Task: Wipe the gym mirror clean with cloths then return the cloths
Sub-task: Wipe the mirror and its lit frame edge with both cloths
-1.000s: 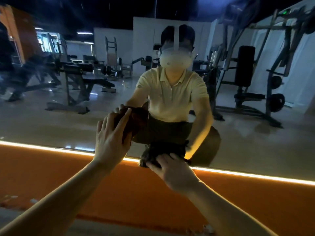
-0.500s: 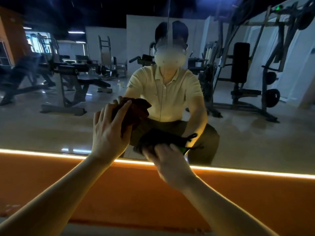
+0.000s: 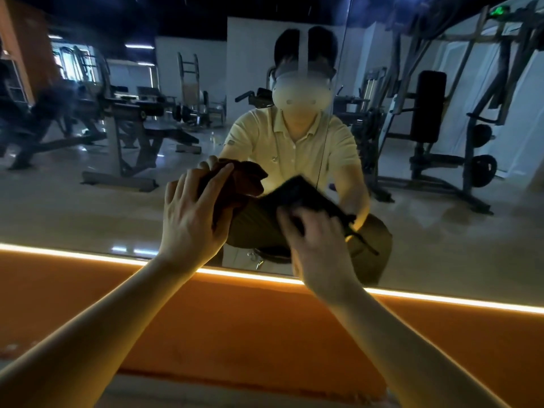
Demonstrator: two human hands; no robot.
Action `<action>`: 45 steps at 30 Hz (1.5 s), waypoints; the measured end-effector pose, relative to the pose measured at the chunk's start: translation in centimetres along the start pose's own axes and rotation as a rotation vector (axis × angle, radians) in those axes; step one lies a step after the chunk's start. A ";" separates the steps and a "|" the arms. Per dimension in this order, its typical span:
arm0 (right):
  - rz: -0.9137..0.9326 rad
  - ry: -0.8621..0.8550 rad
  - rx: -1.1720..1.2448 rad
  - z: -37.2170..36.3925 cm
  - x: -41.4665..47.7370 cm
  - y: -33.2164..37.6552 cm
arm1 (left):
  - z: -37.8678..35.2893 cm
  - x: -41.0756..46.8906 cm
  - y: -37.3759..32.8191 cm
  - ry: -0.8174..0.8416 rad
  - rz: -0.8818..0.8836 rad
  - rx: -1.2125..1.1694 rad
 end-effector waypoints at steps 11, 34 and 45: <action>-0.120 -0.146 -0.009 1.7 6.9 -0.1 | 0.6 -0.5 1.1 0.038 -0.024 -0.010; -0.638 -0.210 -0.010 2.7 -0.3 -4.2 | 0.5 -1.6 2.3 0.025 0.032 -0.077; -0.823 -0.208 0.117 -0.5 0.1 2.9 | 0.5 -1.1 2.4 0.032 -0.002 -0.076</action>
Point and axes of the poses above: each hand's wrist, its own x-axis towards the middle knuckle, its own z-axis out of the back of the hand, y = z × x, the point moved 1 cm from there along x, towards the middle knuckle, and after that the axes turned 5 degrees about -z, right-handed, at the moved point
